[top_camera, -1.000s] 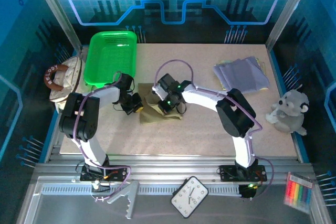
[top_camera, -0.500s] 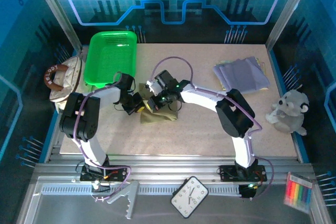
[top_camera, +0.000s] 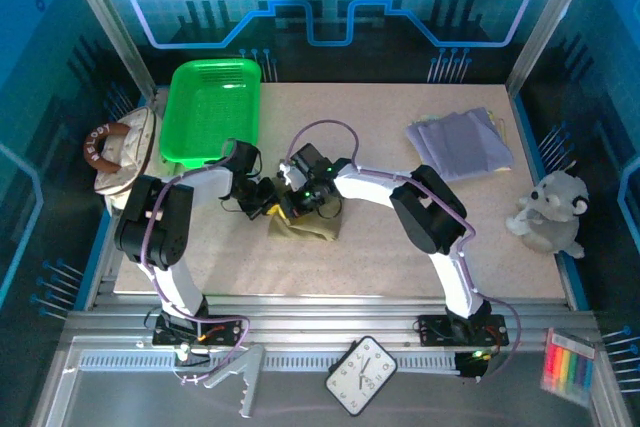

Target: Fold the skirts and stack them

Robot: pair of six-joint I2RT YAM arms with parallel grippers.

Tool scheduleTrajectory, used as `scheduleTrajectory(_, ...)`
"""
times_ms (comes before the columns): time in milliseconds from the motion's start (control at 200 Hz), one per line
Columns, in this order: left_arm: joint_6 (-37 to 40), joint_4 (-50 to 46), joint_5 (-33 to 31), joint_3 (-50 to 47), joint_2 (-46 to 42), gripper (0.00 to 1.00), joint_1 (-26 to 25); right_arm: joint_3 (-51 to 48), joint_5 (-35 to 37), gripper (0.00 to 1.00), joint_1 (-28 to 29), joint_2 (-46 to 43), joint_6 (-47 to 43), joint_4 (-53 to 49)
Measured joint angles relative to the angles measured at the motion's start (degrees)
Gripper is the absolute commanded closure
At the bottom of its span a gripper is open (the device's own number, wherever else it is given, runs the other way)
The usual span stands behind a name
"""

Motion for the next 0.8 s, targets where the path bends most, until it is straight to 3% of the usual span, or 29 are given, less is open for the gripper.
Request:
scheduleTrajectory(95, 0.7, -0.9, 0.1, 0.0, -0.2, 0.84, 0.5, 0.0, 0.0, 1.00, 0.0, 0.3, 0.2, -0.2)
scheduleTrajectory(200, 2.3, -5.2, -1.1, 0.1, -2.7, 0.76, 2.0, -0.4, -1.3, 0.73, -0.2, 0.6, 1.1, 0.8)
scheduleTrajectory(280, 3.7, -9.0, -2.9, 0.4, -6.4, 0.74, 3.5, -1.0, -2.7, 0.59, -0.4, 0.3, 1.6, 1.7)
scheduleTrajectory(415, 5.3, -12.8, -5.8, 2.6, -12.4, 0.73, 4.8, -1.4, -4.1, 0.48, -1.2, -3.4, 0.5, 1.1)
scheduleTrajectory(495, 5.4, -13.6, -6.1, 3.5, -14.2, 0.74, 4.8, -1.2, -3.7, 0.51, -2.0, -7.2, -0.5, -0.1)
scheduleTrajectory(570, 5.4, -13.6, -5.7, 3.8, -14.5, 0.75, 4.5, -0.1, -1.4, 0.82, -3.3, -9.6, -1.2, -1.6)
scheduleTrajectory(665, 4.9, -13.5, -4.6, 3.8, -14.4, 0.75, 3.1, 3.1, 2.6, 1.00, -6.4, -9.4, -1.4, -4.0)
scheduleTrajectory(800, 2.9, -10.7, -1.6, 4.2, -13.1, 0.75, -1.8, 10.6, 6.7, 1.00, -11.6, -3.1, -1.8, -8.7)
